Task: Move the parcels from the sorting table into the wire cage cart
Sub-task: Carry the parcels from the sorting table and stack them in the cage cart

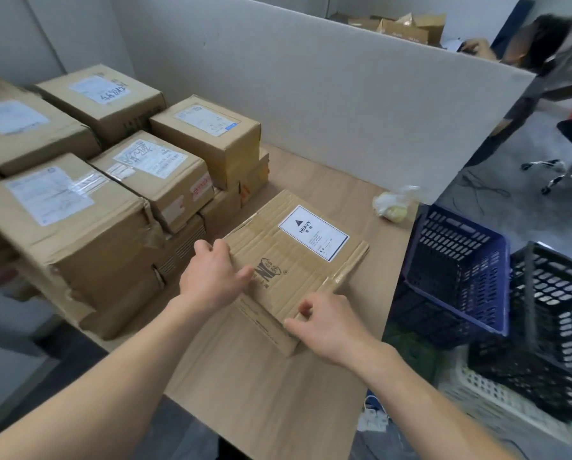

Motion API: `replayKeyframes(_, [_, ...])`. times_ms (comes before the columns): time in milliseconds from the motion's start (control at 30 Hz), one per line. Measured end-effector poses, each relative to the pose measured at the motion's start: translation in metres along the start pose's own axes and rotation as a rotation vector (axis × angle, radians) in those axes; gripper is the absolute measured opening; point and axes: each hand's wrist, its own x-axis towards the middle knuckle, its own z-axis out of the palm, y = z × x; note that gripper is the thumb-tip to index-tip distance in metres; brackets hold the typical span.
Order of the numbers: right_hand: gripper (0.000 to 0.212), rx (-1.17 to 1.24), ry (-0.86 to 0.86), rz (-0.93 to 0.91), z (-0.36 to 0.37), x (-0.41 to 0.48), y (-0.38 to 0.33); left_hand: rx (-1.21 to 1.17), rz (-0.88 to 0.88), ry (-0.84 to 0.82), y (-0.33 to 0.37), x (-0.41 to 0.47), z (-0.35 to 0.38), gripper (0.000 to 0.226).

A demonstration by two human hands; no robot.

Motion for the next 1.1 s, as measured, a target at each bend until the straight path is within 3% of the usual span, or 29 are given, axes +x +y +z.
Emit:
replayKeyframes(200, [0.042,-0.103,-0.045,-0.127,0.001,-0.012,0.000,0.023,-0.021,0.014,-0.016,-0.022,0.001,0.061])
replayKeyframes(300, [0.041,-0.219,0.104,-0.118,-0.018,0.004,0.005,-0.006,-0.035,0.023,-0.021,-0.037,0.005,0.069])
replayKeyframes(467, [0.067,-0.291,0.238,-0.063,-0.049,0.055,0.024,-0.116,-0.043,0.041,-0.017,-0.061,0.010,0.074])
replayKeyframes(767, [0.080,-0.265,0.117,0.023,-0.054,0.073,0.021,-0.244,-0.107,0.067,-0.021,-0.082,0.009,0.064])
replayKeyframes(933, [0.061,-0.047,0.021,0.005,-0.018,0.057,0.013,-0.448,-0.231,0.037,-0.044,-0.089,0.008,0.057])
replayKeyframes(1100, [0.083,0.044,-0.017,0.016,0.007,0.034,-0.002,-0.424,-0.269,0.034,-0.078,-0.101,0.002,0.061])
